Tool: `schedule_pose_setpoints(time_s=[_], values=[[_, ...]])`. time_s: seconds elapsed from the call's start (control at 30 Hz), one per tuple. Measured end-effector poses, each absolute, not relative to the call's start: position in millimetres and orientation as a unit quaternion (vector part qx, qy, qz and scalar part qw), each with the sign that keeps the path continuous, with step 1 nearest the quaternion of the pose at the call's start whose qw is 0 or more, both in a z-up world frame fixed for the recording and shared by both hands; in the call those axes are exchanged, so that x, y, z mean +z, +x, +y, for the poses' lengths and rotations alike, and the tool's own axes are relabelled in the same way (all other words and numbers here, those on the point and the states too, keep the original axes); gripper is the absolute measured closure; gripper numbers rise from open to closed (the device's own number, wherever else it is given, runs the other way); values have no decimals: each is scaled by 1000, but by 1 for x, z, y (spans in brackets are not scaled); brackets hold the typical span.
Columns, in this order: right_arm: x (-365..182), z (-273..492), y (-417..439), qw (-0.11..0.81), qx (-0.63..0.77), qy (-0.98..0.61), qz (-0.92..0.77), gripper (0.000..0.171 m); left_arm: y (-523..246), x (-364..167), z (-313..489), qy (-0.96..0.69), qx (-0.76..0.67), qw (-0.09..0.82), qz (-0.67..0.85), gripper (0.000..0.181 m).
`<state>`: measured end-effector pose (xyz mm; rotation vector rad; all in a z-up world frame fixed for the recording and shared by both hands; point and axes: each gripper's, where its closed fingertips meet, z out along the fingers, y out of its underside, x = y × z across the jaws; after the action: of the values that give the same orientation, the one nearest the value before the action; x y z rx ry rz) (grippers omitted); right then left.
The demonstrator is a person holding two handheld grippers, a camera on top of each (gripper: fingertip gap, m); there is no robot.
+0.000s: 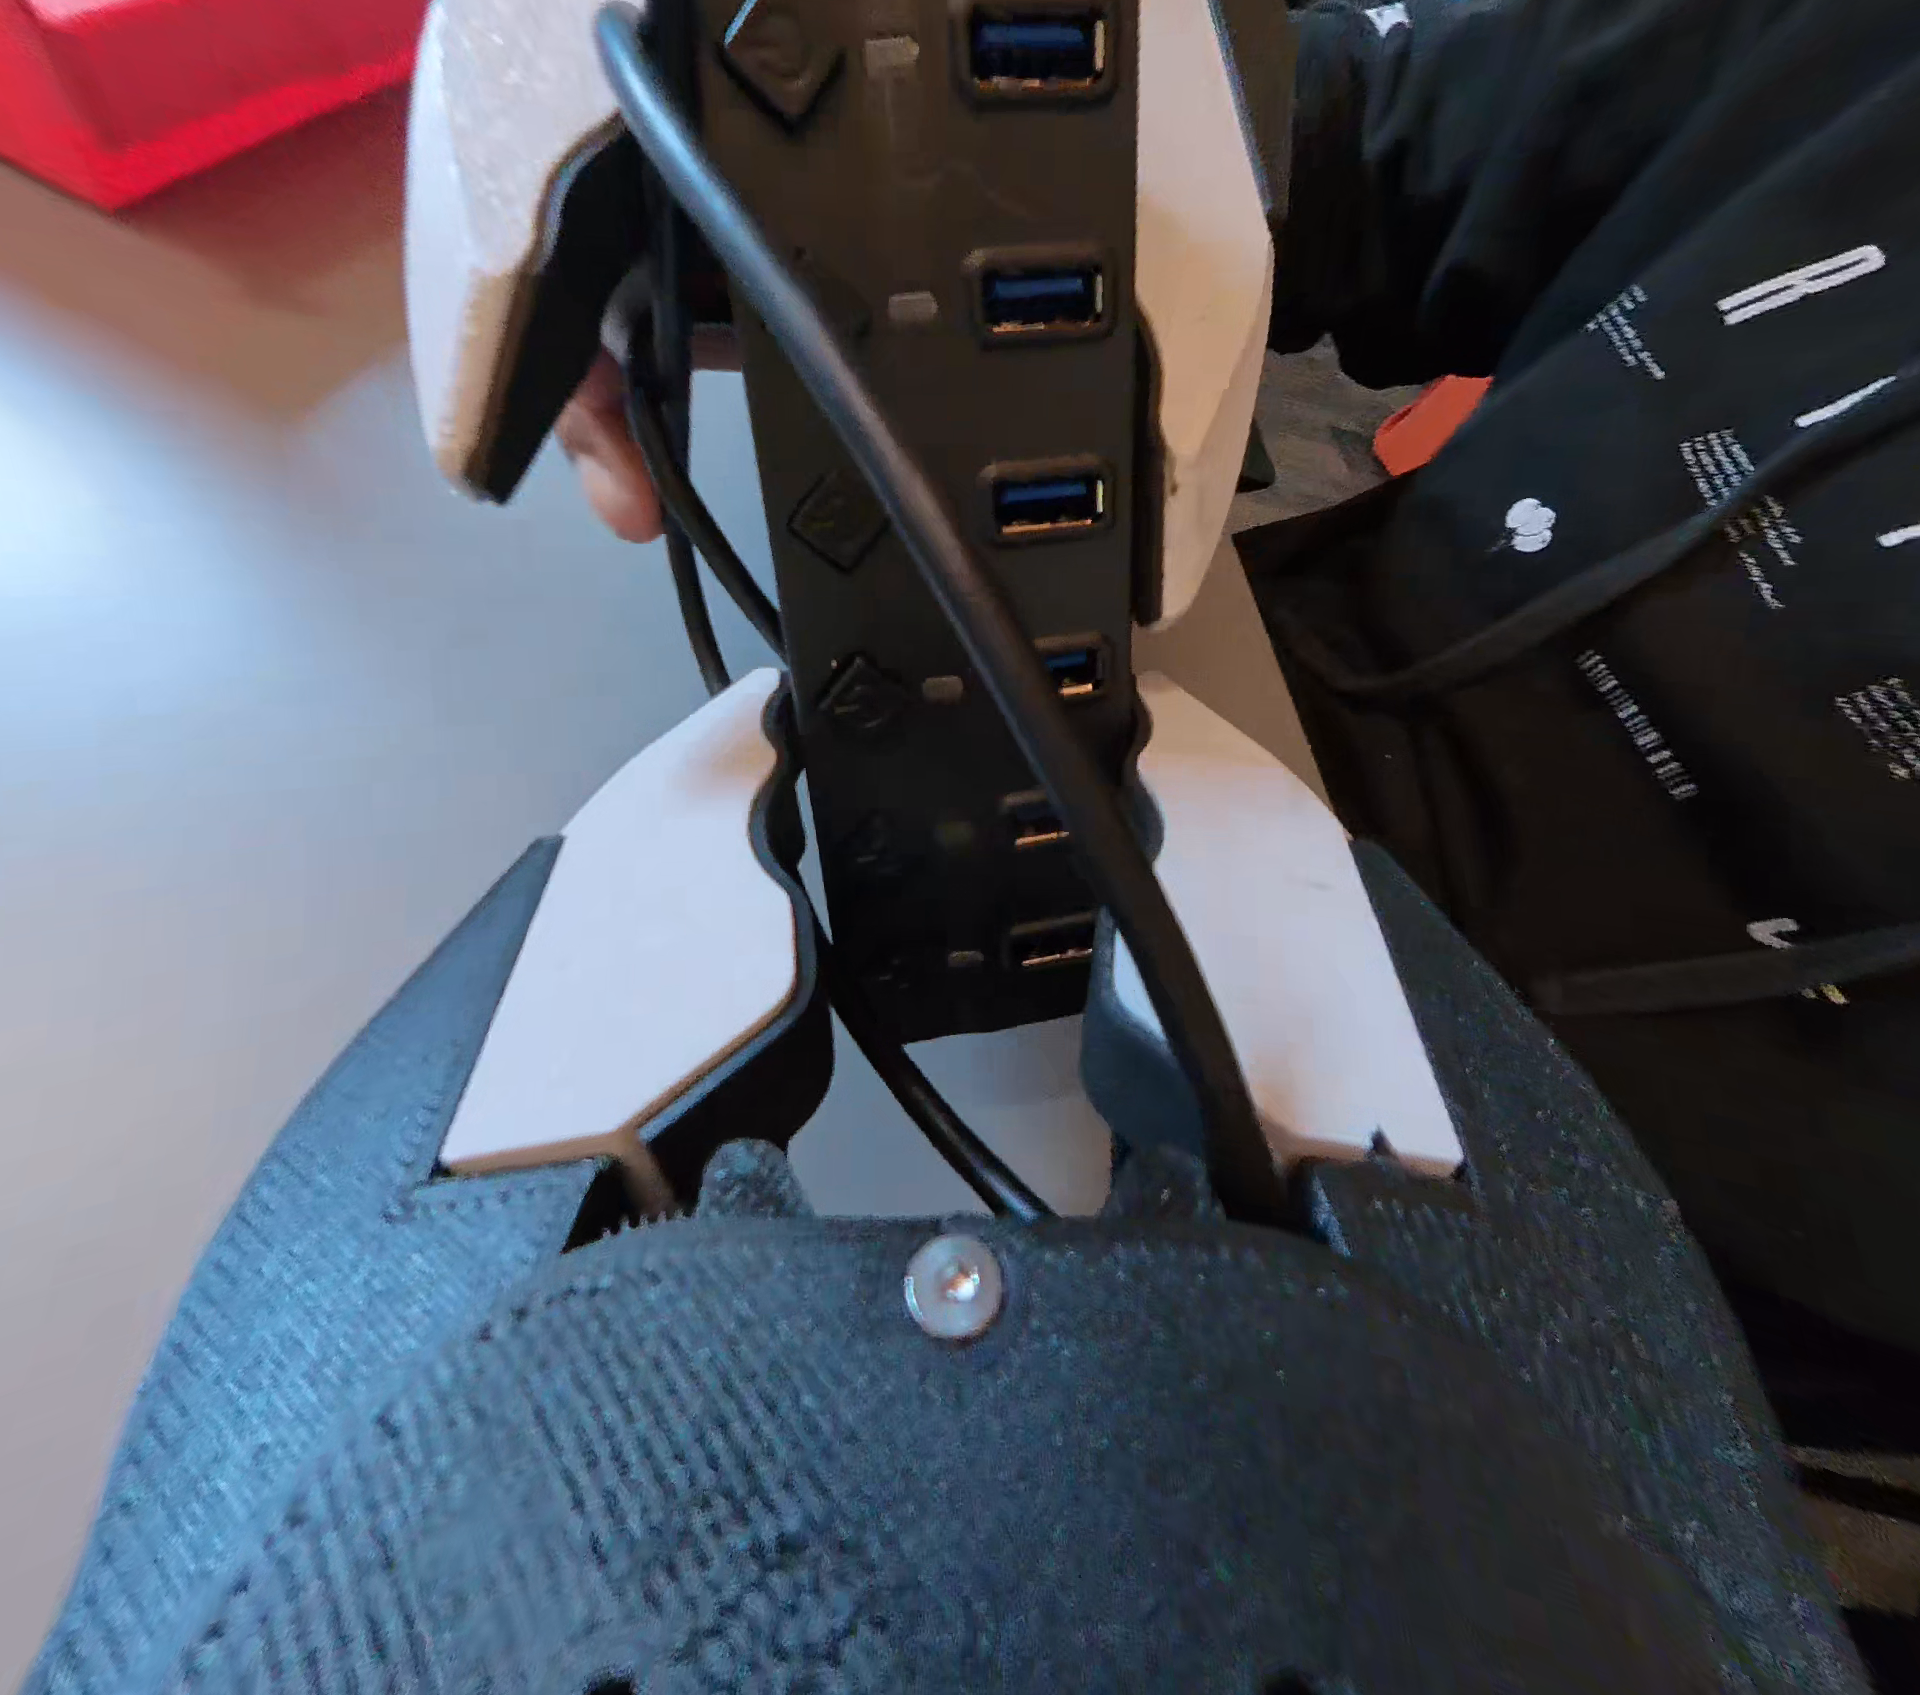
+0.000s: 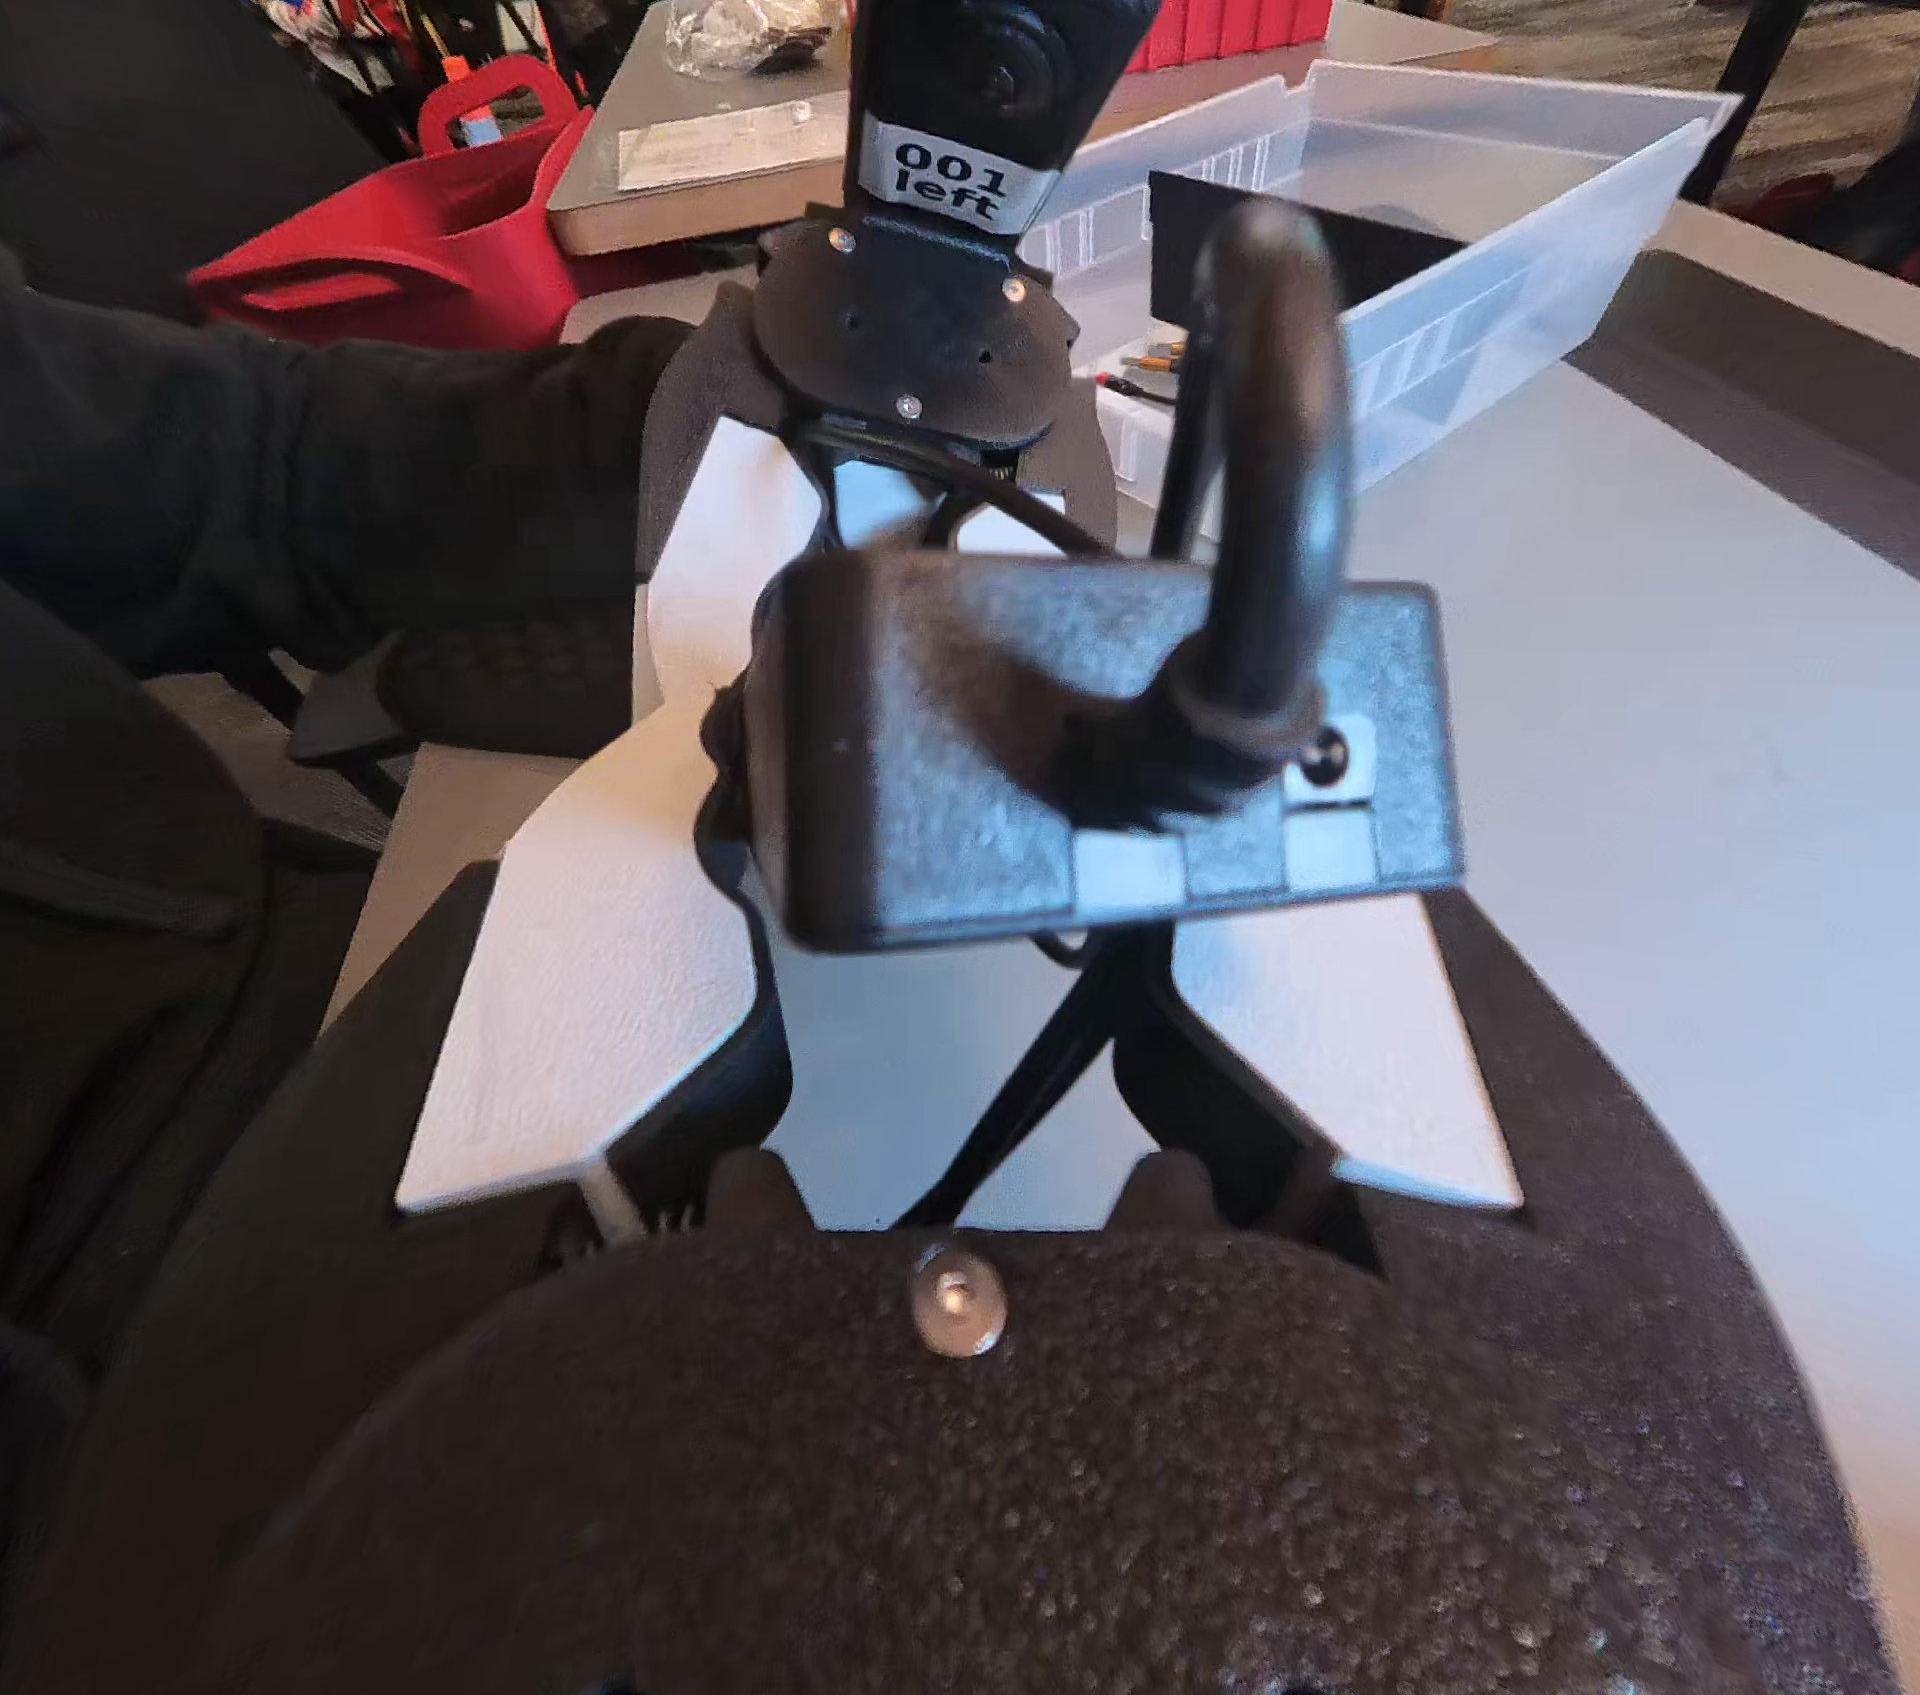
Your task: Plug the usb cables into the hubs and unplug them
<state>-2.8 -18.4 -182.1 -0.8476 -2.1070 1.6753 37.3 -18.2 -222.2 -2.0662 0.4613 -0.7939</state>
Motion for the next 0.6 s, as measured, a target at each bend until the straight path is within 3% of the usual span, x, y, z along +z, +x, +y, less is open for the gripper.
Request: schedule_pose_setpoints(time_s=[0.17,0.43,0.6], values=[[-184,-20,3,154,590,-267,-746,103,29,-211,-21,-816,-316,454,166,123],[-178,15,-2,174,606,-295,-718,108,-41,-143,-46,-759,-237,604,66,121],[-171,41,-1,212,605,-329,-694,108,-113,-116,-78,-771,-57,634,-32,129]])
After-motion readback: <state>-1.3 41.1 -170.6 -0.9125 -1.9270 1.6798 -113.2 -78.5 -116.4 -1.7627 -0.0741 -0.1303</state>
